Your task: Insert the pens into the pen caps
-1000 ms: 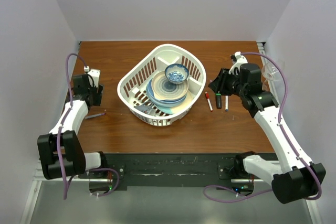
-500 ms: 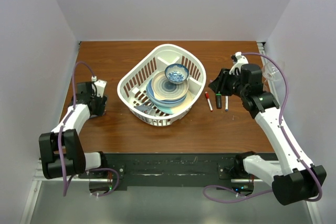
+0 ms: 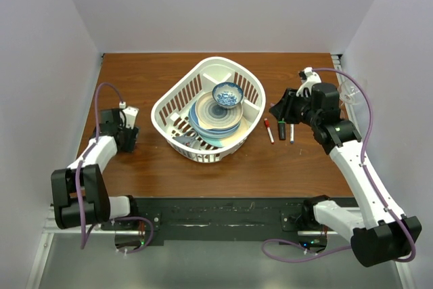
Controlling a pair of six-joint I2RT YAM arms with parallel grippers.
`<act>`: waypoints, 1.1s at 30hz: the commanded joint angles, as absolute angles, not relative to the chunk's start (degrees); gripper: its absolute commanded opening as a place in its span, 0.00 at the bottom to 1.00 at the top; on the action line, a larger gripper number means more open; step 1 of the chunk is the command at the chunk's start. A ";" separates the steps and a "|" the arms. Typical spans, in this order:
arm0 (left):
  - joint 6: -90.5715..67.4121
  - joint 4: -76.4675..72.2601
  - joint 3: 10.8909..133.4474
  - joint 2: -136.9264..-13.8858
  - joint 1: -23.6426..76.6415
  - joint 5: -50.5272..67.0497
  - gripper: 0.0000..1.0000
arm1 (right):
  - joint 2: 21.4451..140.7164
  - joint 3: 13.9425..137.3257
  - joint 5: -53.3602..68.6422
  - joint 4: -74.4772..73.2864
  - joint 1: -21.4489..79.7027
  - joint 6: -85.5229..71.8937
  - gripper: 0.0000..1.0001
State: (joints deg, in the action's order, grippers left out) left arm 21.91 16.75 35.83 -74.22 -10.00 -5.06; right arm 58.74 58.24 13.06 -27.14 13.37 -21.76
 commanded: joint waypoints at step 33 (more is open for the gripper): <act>18.72 18.19 41.75 -84.11 -10.63 1.15 0.00 | 56.25 60.82 10.20 -27.34 13.09 -19.86 0.41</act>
